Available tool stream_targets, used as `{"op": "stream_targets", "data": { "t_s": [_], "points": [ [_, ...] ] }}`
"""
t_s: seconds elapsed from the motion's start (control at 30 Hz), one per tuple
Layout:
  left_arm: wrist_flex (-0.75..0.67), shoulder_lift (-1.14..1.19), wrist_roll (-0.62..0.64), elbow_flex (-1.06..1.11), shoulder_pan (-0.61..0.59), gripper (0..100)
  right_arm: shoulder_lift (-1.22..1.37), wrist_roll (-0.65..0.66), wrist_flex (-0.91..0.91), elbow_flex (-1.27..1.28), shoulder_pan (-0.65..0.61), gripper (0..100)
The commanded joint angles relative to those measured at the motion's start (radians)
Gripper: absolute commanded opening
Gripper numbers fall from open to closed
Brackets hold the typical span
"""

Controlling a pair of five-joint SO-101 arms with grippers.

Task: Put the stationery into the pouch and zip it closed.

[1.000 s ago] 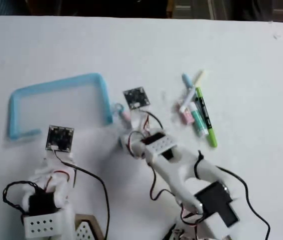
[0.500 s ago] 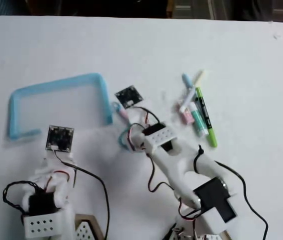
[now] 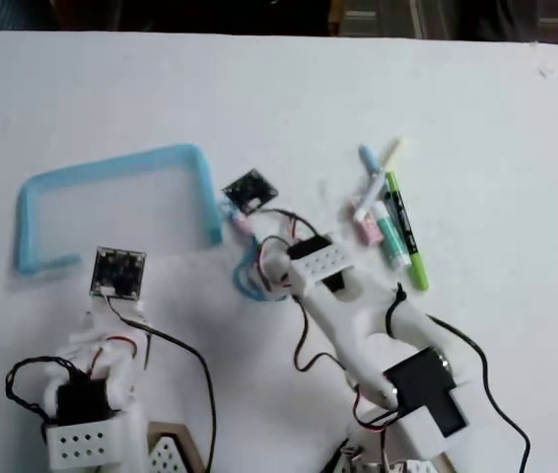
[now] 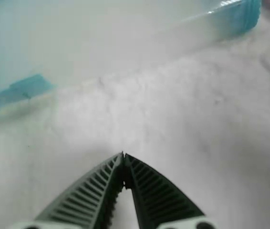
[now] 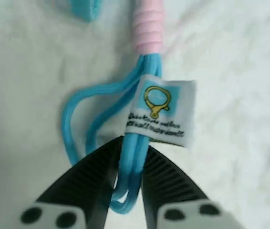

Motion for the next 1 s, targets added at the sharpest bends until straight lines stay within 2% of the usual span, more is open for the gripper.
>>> {"op": "stream_targets", "data": {
  "t_s": [0.0,0.2,0.53,0.6,0.77,0.97],
  "points": [
    [-0.015,-0.007,-0.006,-0.003,-0.008,3,-0.022,0.008,0.01,-0.057,0.042,1.6],
    [-0.025,-0.007,-0.002,-0.003,-0.008,3,-0.131,0.008,0.068,-0.117,0.073,1.6],
    [-0.054,-0.007,0.0,-0.005,-0.01,3,-0.346,0.006,0.061,-0.127,0.074,1.6],
    [-0.094,-0.007,0.0,-0.009,-0.01,4,-0.387,0.012,0.061,-0.129,0.076,1.6],
    [-0.181,-0.007,0.0,-0.005,-0.064,7,-0.464,0.153,0.065,-0.129,0.077,1.6],
    [-0.221,-0.008,0.002,-0.037,-0.065,17,-0.504,0.227,0.058,-0.135,0.124,1.6]
  ]
}}
